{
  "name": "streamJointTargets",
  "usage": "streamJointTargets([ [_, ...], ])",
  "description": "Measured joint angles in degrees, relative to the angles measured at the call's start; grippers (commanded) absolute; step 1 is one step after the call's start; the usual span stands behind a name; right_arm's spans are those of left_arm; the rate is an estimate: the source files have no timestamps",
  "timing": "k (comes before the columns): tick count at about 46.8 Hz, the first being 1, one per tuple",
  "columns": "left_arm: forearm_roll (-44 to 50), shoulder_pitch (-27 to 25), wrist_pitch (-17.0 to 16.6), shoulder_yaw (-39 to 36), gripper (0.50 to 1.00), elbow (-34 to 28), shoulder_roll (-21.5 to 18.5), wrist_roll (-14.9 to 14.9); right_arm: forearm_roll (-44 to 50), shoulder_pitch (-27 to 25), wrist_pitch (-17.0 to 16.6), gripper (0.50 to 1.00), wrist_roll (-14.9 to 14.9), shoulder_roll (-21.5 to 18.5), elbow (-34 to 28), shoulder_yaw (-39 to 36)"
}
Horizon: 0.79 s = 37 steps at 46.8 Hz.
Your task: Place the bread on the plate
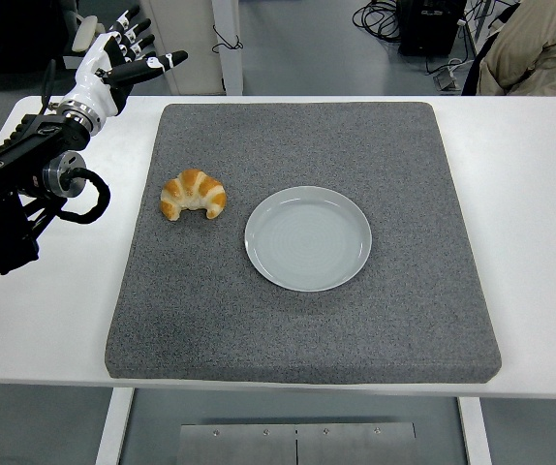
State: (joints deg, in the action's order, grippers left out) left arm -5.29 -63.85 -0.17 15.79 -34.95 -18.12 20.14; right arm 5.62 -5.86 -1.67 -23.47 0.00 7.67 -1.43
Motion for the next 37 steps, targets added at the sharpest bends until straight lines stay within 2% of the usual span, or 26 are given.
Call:
streamJointTargets([
  [8, -4.74, -1.98, -0.07, -4.77, 0.989, -3.30, -3.25, -0.15, 0.00, 0.01, 0.00, 1.000, 0.00, 0.00, 0.00, 0.01],
  [17, -15.99, -2.34, -0.09, -7.15, 0.989, -9.24, -6.69, -0.74, 0.00, 0.01, 0.00, 1.000, 0.00, 0.00, -0.03, -0.01],
  [27, -27.65, -2.39, -0.10, -11.60, 0.989, -16.56, -10.02, -4.51, 0.00, 0.03, 0.00, 1.000, 0.00, 0.00, -0.03, 0.01],
  [37, -35.62, -2.59, -0.16, -12.88, 0.989, -18.14, -10.27, -7.85, 0.00, -0.01, 0.00, 1.000, 0.00, 0.00, -0.03, 0.01],
])
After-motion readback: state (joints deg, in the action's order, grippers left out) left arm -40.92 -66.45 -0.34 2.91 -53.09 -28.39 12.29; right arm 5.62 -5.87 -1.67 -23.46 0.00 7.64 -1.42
